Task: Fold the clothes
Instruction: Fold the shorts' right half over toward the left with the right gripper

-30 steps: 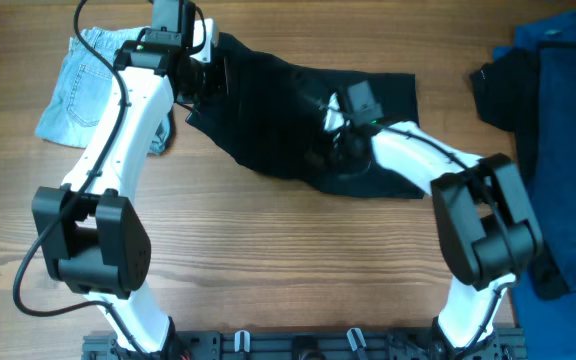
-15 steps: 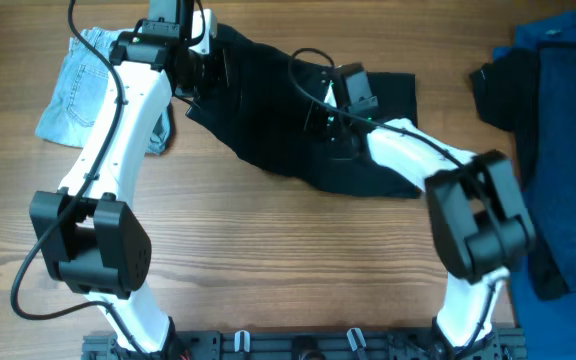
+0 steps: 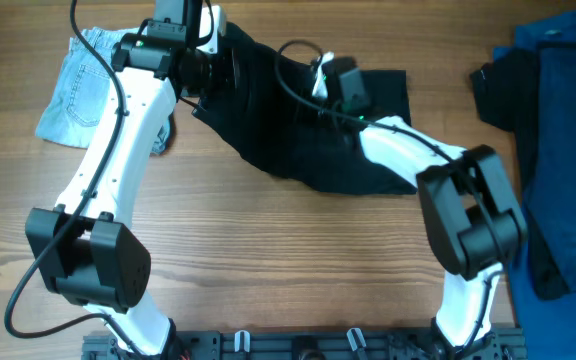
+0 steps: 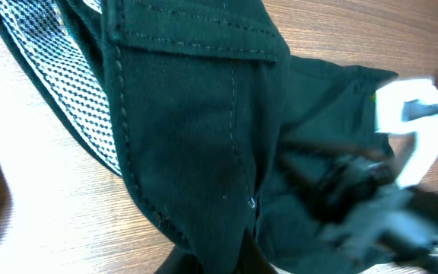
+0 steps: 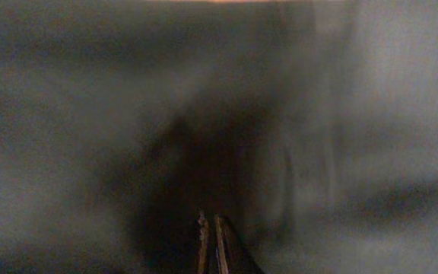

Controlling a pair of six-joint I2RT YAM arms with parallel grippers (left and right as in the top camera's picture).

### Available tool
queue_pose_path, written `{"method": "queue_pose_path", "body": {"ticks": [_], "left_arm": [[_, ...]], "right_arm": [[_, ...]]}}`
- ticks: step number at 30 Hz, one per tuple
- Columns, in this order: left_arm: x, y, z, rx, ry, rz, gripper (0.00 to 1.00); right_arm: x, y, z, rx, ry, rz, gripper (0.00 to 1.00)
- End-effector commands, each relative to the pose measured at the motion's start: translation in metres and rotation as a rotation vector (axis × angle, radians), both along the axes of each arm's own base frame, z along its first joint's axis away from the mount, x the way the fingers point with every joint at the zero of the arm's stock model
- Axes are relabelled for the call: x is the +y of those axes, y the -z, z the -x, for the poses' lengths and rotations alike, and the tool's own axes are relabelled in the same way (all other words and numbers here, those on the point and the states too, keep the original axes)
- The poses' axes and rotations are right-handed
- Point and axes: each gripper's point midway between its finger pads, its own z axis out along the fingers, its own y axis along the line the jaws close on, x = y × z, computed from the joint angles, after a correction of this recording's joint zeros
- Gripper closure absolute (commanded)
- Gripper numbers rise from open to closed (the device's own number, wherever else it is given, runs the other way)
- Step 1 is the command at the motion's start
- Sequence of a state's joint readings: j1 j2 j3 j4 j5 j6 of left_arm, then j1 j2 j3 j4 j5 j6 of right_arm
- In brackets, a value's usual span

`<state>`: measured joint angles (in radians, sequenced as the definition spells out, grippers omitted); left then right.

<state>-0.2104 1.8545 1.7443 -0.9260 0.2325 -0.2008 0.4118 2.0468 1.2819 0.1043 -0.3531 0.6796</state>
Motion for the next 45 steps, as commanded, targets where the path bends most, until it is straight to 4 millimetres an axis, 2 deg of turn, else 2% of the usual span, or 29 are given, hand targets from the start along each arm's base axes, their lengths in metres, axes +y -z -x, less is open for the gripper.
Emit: {"method": "queue_pose_path", "body": {"ticks": [1, 4, 12, 14, 17, 20, 22, 25, 27, 29, 32, 34, 36, 40, 45], "left_arm": [[-0.003, -0.029, -0.001, -0.059, -0.005, 0.032, 0.93], [-0.003, -0.029, -0.001, -0.059, -0.005, 0.032, 0.93], [0.001, -0.027, -0.001, -0.051, -0.032, 0.02, 0.92], [-0.001, -0.026, 0.0, -0.044, -0.039, 0.025, 0.94], [-0.008, -0.019, 0.0, -0.034, -0.028, 0.005, 0.94], [-0.013, -0.013, 0.001, -0.03, -0.023, -0.026, 0.94], [-0.016, -0.013, -0.001, -0.044, -0.021, -0.039, 0.94], [-0.02, -0.015, -0.003, -0.057, -0.019, -0.033, 0.94], [-0.019, -0.016, -0.005, -0.066, -0.023, -0.036, 0.94], [-0.019, -0.016, -0.005, -0.066, -0.022, -0.036, 0.94], [-0.019, -0.016, -0.005, -0.064, -0.028, -0.033, 0.96], [-0.019, -0.016, -0.005, -0.06, -0.038, -0.028, 0.96], [-0.019, -0.016, -0.005, -0.06, -0.039, -0.028, 0.96], [-0.024, -0.015, -0.003, -0.055, -0.055, -0.038, 0.96], [-0.039, -0.015, 0.001, -0.07, -0.032, -0.061, 0.96]], "right_arm": [[-0.022, -0.025, -0.025, -0.093, 0.071, 0.02, 0.96], [-0.024, -0.014, -0.032, -0.107, 0.097, 0.035, 0.96], [-0.004, 0.064, -0.027, -0.002, 0.072, 0.006, 0.96], [0.006, 0.073, -0.025, -0.017, 0.032, -0.017, 0.96], [0.01, 0.066, -0.028, -0.05, 0.01, -0.047, 0.96], [-0.001, 0.036, -0.04, -0.129, 0.002, -0.051, 0.96], [-0.017, 0.005, -0.047, -0.162, 0.014, -0.06, 0.96], [-0.041, -0.02, -0.046, -0.194, 0.002, 0.009, 0.96], [-0.075, -0.034, -0.042, -0.173, 0.035, 0.089, 0.96], [-0.116, -0.037, -0.031, -0.105, 0.081, 0.178, 0.96], [-0.171, -0.025, 0.001, 0.022, 0.052, 0.308, 0.96], [-0.204, -0.004, 0.025, 0.145, 0.042, 0.38, 0.96], [-0.25, 0.016, 0.05, 0.298, 0.132, 0.48, 0.96], [-0.274, 0.022, 0.065, 0.342, 0.105, 0.528, 0.96], [-0.28, 0.029, 0.073, 0.368, 0.075, 0.564, 0.96]]}}
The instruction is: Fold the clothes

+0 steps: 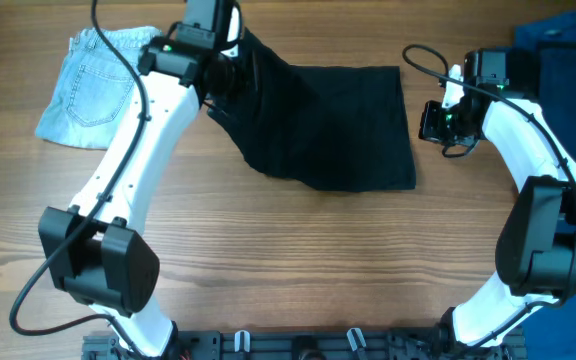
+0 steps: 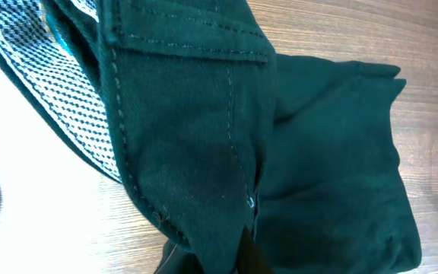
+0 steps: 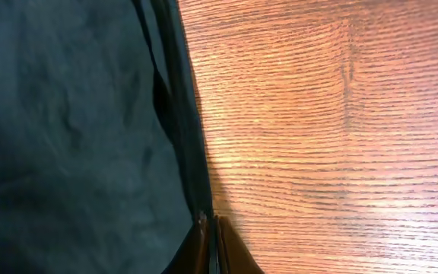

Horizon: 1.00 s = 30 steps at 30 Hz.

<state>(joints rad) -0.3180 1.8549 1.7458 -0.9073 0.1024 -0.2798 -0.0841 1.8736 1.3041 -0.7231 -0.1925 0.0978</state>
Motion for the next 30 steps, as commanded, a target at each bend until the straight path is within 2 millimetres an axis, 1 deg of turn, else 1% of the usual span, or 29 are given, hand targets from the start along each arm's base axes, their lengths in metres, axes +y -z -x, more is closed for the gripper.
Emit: {"method": "queue_pose_path", "body": {"ticks": [1, 2, 3, 5, 7, 9, 12, 14, 16, 19, 20, 22, 24, 26, 27, 29, 30], "left_arm": [[-0.015, -0.016, -0.002, -0.049, 0.007, 0.006, 0.96], [-0.019, -0.016, -0.001, -0.049, 0.004, 0.014, 0.96], [-0.024, -0.017, 0.0, -0.049, 0.003, 0.023, 0.96], [-0.033, -0.019, 0.001, -0.061, 0.018, 0.03, 0.96], [-0.041, -0.022, 0.0, -0.075, 0.017, 0.048, 0.96], [-0.05, -0.027, -0.002, -0.1, 0.026, 0.064, 0.96], [-0.062, -0.028, -0.001, -0.115, 0.05, 0.072, 0.95], [-0.072, -0.022, 0.001, -0.105, 0.069, 0.069, 0.93], [-0.083, -0.008, 0.004, -0.081, 0.092, 0.059, 0.93], [-0.107, 0.022, 0.007, -0.039, 0.134, 0.041, 0.92], [-0.115, 0.029, 0.008, -0.033, 0.148, 0.038, 0.92], [-0.128, 0.038, 0.009, -0.035, 0.171, 0.04, 0.92], [-0.148, 0.037, 0.012, -0.061, 0.205, 0.055, 0.92], [-0.165, 0.031, 0.015, -0.097, 0.236, 0.076, 0.92], [-0.17, 0.029, 0.017, -0.104, 0.245, 0.081, 0.92], [-0.178, 0.033, 0.021, -0.104, 0.262, 0.081, 0.91], [-0.182, 0.036, 0.021, -0.104, 0.267, 0.082, 0.88]], "right_arm": [[-0.007, 0.004, 0.003, 0.01, -0.031, 0.055, 0.96], [-0.007, 0.005, 0.005, 0.015, -0.031, 0.056, 0.96], [-0.013, 0.009, 0.01, 0.035, -0.02, 0.087, 0.96], [-0.032, 0.017, 0.021, 0.081, 0.037, 0.178, 0.96], [-0.048, 0.022, 0.031, 0.118, 0.088, 0.231, 0.96], [-0.056, 0.024, 0.036, 0.133, 0.111, 0.212, 0.96], [-0.058, 0.025, 0.038, 0.137, 0.121, 0.191, 0.96], [-0.058, 0.025, 0.038, 0.137, 0.121, 0.191, 0.96], [-0.058, 0.025, 0.038, 0.136, 0.121, 0.191, 0.96], [-0.058, 0.025, 0.037, 0.132, 0.121, 0.19, 0.96], [-0.058, 0.025, 0.037, 0.132, 0.121, 0.19, 0.96], [-0.058, 0.025, 0.037, 0.132, 0.121, 0.19, 0.96], [-0.058, 0.025, 0.037, 0.132, 0.124, 0.189, 0.96], [-0.054, 0.025, 0.036, 0.128, 0.118, 0.166, 0.96], [-0.051, 0.025, 0.035, 0.125, 0.112, 0.145, 0.96], [-0.045, 0.025, 0.034, 0.121, 0.104, 0.115, 0.96], [-0.044, 0.025, 0.034, 0.12, 0.102, 0.109, 0.96]]}}
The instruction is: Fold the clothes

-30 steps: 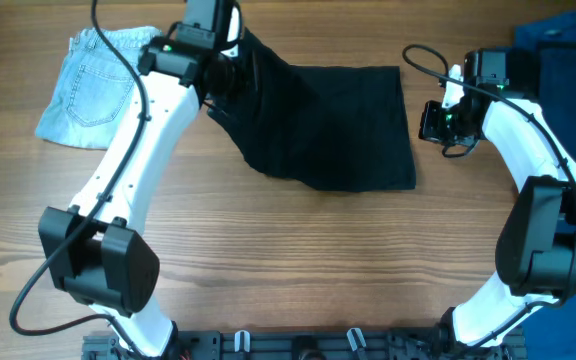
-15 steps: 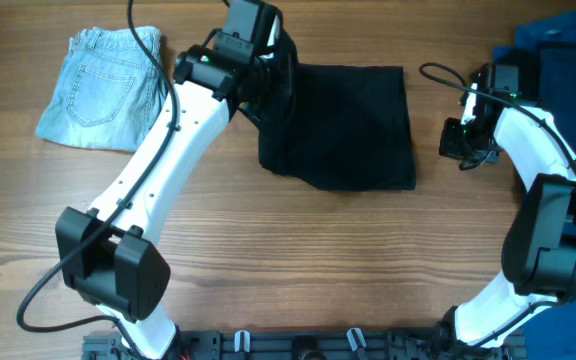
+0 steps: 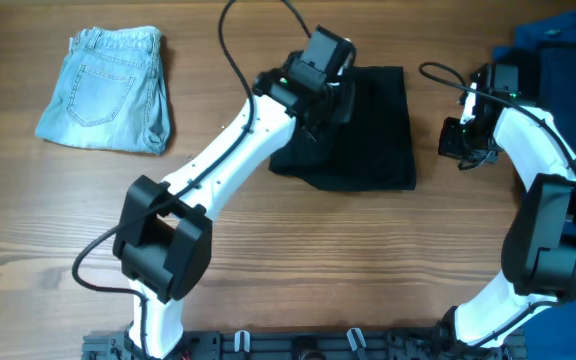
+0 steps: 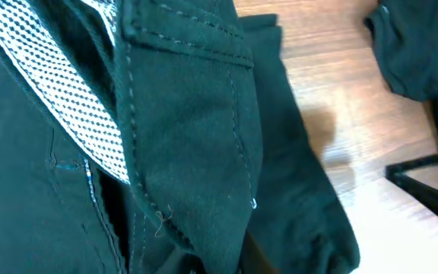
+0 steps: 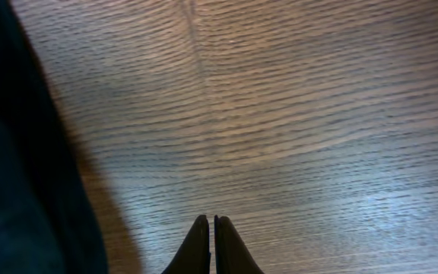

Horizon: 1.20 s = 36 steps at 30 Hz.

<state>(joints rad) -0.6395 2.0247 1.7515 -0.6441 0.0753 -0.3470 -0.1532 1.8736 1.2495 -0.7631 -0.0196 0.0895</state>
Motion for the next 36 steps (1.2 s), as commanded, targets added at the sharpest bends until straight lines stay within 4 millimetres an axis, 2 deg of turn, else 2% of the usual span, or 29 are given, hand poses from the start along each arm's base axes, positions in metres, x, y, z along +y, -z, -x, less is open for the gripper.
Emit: {"method": "queue_pose_path", "body": {"ticks": [1, 3, 4, 5, 7, 9, 10, 11, 12, 13, 14, 16, 17, 20, 23, 25, 26, 27, 29, 30, 31, 36], "left_arm": [[-0.02, -0.005, 0.0, -0.027, 0.022, 0.03, 0.81], [-0.029, 0.004, -0.002, -0.024, 0.038, 0.045, 0.76], [-0.04, 0.001, 0.001, -0.021, 0.073, 0.089, 0.57], [-0.053, -0.007, 0.003, -0.025, 0.118, 0.154, 0.5], [-0.067, -0.028, 0.0, -0.074, 0.16, 0.237, 0.48], [-0.064, -0.057, -0.01, -0.145, 0.158, 0.272, 0.46], [-0.047, -0.078, -0.024, -0.197, 0.101, 0.259, 0.46], [-0.033, -0.084, -0.033, -0.219, 0.053, 0.234, 0.46], [-0.016, -0.084, -0.041, -0.232, -0.003, 0.195, 0.48], [-0.002, -0.08, -0.048, -0.234, -0.043, 0.157, 0.5], [0.012, -0.074, -0.052, -0.234, -0.06, 0.109, 0.52], [0.053, -0.053, -0.057, -0.193, -0.113, -0.031, 0.51], [0.082, -0.042, -0.059, -0.163, -0.177, -0.112, 0.48], [0.13, -0.029, -0.063, -0.107, -0.27, -0.209, 0.42], [0.179, -0.021, -0.068, -0.045, -0.356, -0.241, 0.39], [0.202, -0.021, -0.074, -0.037, -0.401, -0.244, 0.23], [0.21, -0.021, -0.076, -0.035, -0.418, -0.245, 0.14], [0.22, -0.02, -0.077, -0.027, -0.436, -0.248, 0.01], [0.229, -0.016, -0.073, 0.001, -0.448, -0.262, 0.0], [0.232, -0.015, -0.071, 0.012, -0.45, -0.268, 0.0], [0.232, -0.013, -0.069, 0.02, -0.449, -0.272, 0.0], [0.232, -0.013, -0.069, 0.02, -0.449, -0.272, 0.0]], "right_arm": [[0.01, 0.003, 0.002, 0.003, 0.005, -0.058, 0.96], [0.011, 0.003, 0.002, 0.002, 0.003, -0.063, 0.96], [0.011, 0.003, 0.002, 0.0, 0.003, -0.062, 0.96], [0.011, 0.003, 0.001, -0.003, 0.002, -0.061, 0.95], [0.011, 0.0, -0.002, -0.014, 0.002, -0.06, 0.95], [0.01, -0.01, -0.008, -0.036, 0.002, -0.057, 0.92], [0.012, -0.026, -0.014, -0.063, -0.012, -0.071, 0.89], [0.019, -0.036, -0.018, -0.087, -0.05, -0.102, 0.87], [0.038, -0.056, -0.024, -0.149, -0.152, -0.19, 0.83], [0.047, -0.065, -0.026, -0.178, -0.191, -0.233, 0.8], [0.063, -0.083, -0.027, -0.228, -0.238, -0.313, 0.79], [0.082, -0.103, -0.019, -0.256, -0.266, -0.417, 0.74], [0.089, -0.106, -0.013, -0.243, -0.269, -0.46, 0.74], [0.107, -0.11, -0.002, -0.22, -0.282, -0.586, 0.73], [0.109, -0.108, -0.003, -0.223, -0.288, -0.597, 0.73], [0.108, -0.109, -0.008, -0.243, -0.288, -0.594, 0.7], [0.108, -0.11, -0.01, -0.247, -0.275, -0.595, 0.65], [0.108, -0.11, -0.01, -0.246, -0.265, -0.598, 0.61], [0.108, -0.11, -0.01, -0.244, -0.264, -0.599, 0.59], [0.108, -0.11, -0.01, -0.244, -0.264, -0.598, 0.43], [0.105, -0.108, -0.01, -0.242, -0.26, -0.581, 0.01], [0.081, -0.093, -0.012, -0.214, -0.222, -0.419, 0.01]]}}
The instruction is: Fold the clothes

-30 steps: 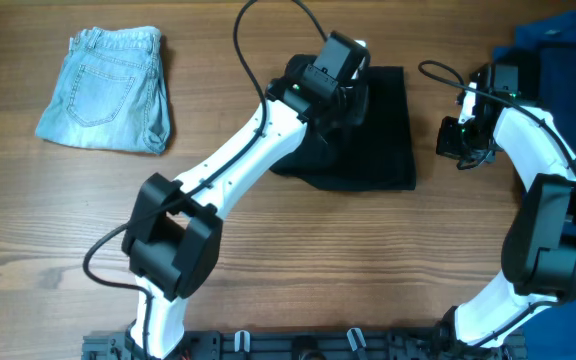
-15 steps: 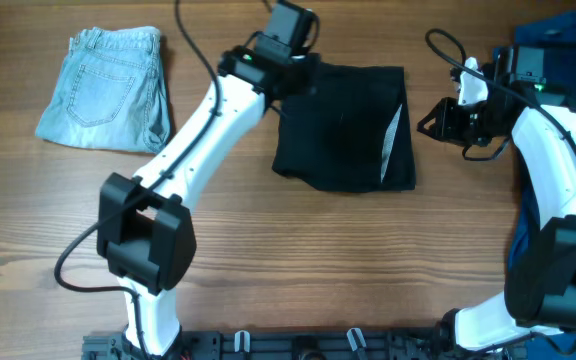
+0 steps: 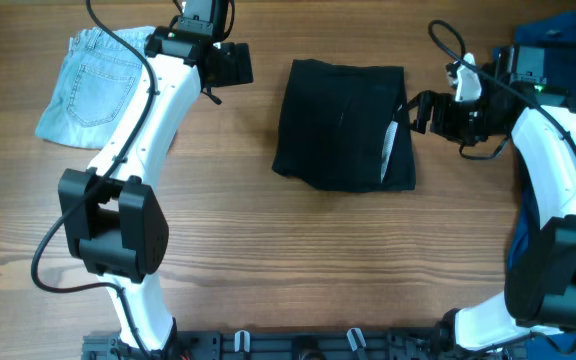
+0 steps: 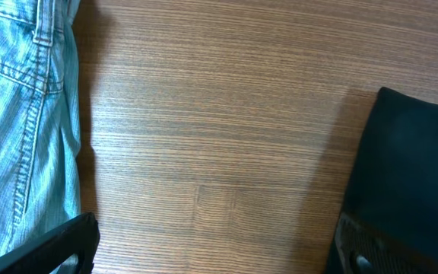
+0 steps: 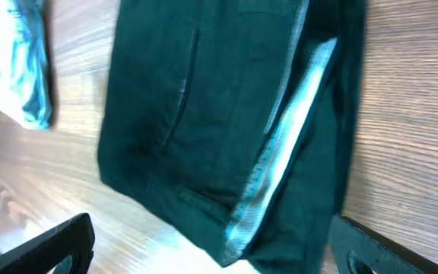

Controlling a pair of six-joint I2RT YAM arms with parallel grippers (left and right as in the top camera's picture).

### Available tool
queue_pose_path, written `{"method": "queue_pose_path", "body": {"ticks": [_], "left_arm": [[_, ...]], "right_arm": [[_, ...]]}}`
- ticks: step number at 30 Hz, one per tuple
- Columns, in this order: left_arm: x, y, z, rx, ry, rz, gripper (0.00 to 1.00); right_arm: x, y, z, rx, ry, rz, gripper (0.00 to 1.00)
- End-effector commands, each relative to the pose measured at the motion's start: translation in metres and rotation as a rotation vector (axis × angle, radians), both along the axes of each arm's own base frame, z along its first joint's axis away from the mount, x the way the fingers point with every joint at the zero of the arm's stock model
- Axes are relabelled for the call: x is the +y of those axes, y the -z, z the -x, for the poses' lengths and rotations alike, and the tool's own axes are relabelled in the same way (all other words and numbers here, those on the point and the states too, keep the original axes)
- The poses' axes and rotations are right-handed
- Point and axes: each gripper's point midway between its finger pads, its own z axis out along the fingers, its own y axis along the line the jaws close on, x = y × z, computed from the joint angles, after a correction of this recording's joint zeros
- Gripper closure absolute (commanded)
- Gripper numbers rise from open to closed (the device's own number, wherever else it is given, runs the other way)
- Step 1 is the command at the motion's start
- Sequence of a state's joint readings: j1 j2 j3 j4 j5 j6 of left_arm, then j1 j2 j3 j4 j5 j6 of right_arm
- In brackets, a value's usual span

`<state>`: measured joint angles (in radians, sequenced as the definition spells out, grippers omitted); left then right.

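The black garment (image 3: 343,125) lies folded in a rough square at the table's middle back, with a pale lining strip (image 3: 389,150) showing at its right edge. My left gripper (image 3: 230,65) hovers open to its left, over bare wood; the left wrist view shows the garment's edge (image 4: 413,164) to the right. To the right of the garment my right gripper (image 3: 423,110) is open and faces it. The right wrist view shows the black garment (image 5: 219,106) and its lining (image 5: 291,152) ahead of the gripper (image 5: 207,255), which holds nothing.
Folded light-blue jeans (image 3: 103,85) lie at the back left, their edge also in the left wrist view (image 4: 17,122). A pile of dark blue and black clothes (image 3: 558,150) fills the right side. Bare wood (image 3: 298,260) spans the front of the table.
My left gripper has let go of the black garment's waistband and now stands open to the left of it. My right gripper has opened and turned toward the garment's right edge.
At first both grippers were shut on the spread, rumpled black garment. Then its right part lay flat, my right gripper shut beside its edge, the left holding the left end. Then the left held that end over the right part. Now the garment lies folded, both grippers open.
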<state>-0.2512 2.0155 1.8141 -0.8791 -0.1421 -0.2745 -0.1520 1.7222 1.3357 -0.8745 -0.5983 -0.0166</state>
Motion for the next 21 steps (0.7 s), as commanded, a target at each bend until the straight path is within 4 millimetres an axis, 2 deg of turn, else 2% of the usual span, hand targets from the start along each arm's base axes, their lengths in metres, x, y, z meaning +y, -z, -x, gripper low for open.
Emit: {"method": "queue_pose_path", "body": {"ticks": [1, 21], "left_arm": [[0.0023, -0.0149, -0.0011, -0.033, -0.002, -0.005, 0.0], [0.0023, -0.0149, -0.0011, -0.033, -0.002, -0.005, 0.0]], "right_arm": [[-0.016, 0.0117, -0.0002, 0.02, 0.032, 0.109, 0.01], [-0.0195, 0.0133, -0.0003, 0.023, 0.039, 0.13, 0.0]]}}
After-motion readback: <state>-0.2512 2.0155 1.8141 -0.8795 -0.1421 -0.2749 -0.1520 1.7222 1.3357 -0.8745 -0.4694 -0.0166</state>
